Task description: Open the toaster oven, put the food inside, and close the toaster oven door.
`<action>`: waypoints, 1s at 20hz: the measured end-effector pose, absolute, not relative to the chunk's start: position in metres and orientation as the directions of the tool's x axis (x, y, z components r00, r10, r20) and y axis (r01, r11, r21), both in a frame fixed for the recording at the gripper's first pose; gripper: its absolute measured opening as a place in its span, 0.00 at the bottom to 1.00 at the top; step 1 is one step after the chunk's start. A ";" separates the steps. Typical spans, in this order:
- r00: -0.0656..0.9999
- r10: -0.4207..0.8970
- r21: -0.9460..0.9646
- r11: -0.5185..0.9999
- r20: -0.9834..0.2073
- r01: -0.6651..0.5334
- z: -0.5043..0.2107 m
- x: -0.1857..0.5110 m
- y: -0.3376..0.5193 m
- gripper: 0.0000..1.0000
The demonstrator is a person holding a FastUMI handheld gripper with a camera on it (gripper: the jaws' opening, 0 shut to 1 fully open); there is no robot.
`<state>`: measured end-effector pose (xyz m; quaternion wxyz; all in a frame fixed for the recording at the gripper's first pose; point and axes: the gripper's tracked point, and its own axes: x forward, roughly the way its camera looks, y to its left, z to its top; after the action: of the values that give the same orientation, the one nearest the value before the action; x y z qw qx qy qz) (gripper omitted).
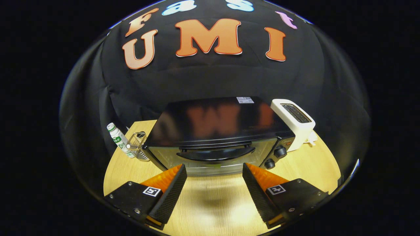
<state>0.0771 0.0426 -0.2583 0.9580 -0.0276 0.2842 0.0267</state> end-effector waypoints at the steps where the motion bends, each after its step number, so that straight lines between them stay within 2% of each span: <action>1: 0.842 0.036 -0.034 0.997 -0.538 -0.064 -0.252 0.078 0.041 1.00; 7: 0.897 0.019 -0.047 0.998 -0.442 -0.044 -0.190 0.097 0.021 1.00; 12: 0.953 0.007 -0.050 0.999 -0.302 -0.023 -0.104 0.117 0.003 1.00; 20: 0.988 -0.032 -0.030 0.999 -0.154 0.027 -0.004 0.121 -0.043 1.00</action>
<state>0.1211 -0.0430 -0.0038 0.9968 -0.0139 0.0775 -0.0147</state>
